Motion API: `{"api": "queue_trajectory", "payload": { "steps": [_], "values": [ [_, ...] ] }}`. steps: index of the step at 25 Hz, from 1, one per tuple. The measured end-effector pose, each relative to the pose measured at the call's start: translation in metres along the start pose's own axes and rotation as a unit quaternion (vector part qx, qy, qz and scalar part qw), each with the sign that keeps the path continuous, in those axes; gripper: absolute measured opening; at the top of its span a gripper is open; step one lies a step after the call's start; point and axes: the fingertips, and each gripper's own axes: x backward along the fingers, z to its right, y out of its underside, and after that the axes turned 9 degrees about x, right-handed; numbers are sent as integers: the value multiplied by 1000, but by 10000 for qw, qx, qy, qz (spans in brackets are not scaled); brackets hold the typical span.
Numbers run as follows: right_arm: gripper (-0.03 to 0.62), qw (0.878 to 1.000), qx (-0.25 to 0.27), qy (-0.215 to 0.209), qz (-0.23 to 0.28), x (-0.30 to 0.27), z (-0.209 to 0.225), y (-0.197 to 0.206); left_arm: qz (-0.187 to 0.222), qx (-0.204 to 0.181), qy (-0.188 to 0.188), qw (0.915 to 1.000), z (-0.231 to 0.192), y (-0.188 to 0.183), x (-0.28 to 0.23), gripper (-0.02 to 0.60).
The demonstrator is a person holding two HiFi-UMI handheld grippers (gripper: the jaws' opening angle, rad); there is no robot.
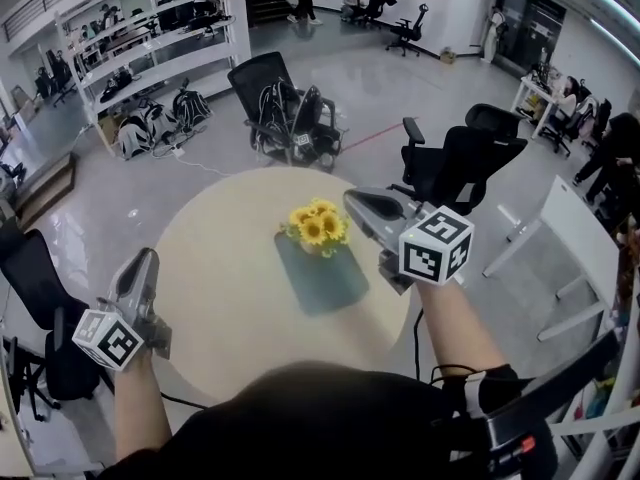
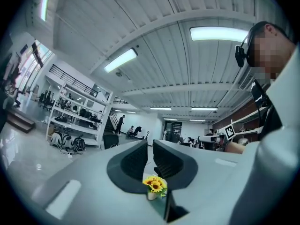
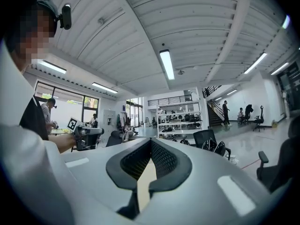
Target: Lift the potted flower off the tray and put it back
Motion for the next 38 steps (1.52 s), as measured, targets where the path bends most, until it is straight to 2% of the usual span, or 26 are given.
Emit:
{"api": "queue_trajectory", "payload": {
  "steps": [2, 7, 12, 17, 38],
  "values": [
    [14, 10000, -50, -54, -15, 1, -4, -4, 33, 36, 115, 9999, 9, -2, 5, 2],
    [12, 9989, -344, -306, 14, 7, -18, -5, -215, -108, 437, 9988, 41, 18, 13, -4],
    [12, 9969, -600, -489, 127, 5, -37, 0, -258, -23, 428, 9987, 48, 32, 26, -3],
    [11, 9968, -569, -560, 86, -1, -49, 5, -319, 163, 532, 9979, 52, 43, 30, -3],
    [11, 9960, -593, -660, -27, -1, -49, 20, -590, 199, 656, 9959, 62, 62, 20, -3]
  ]
}}
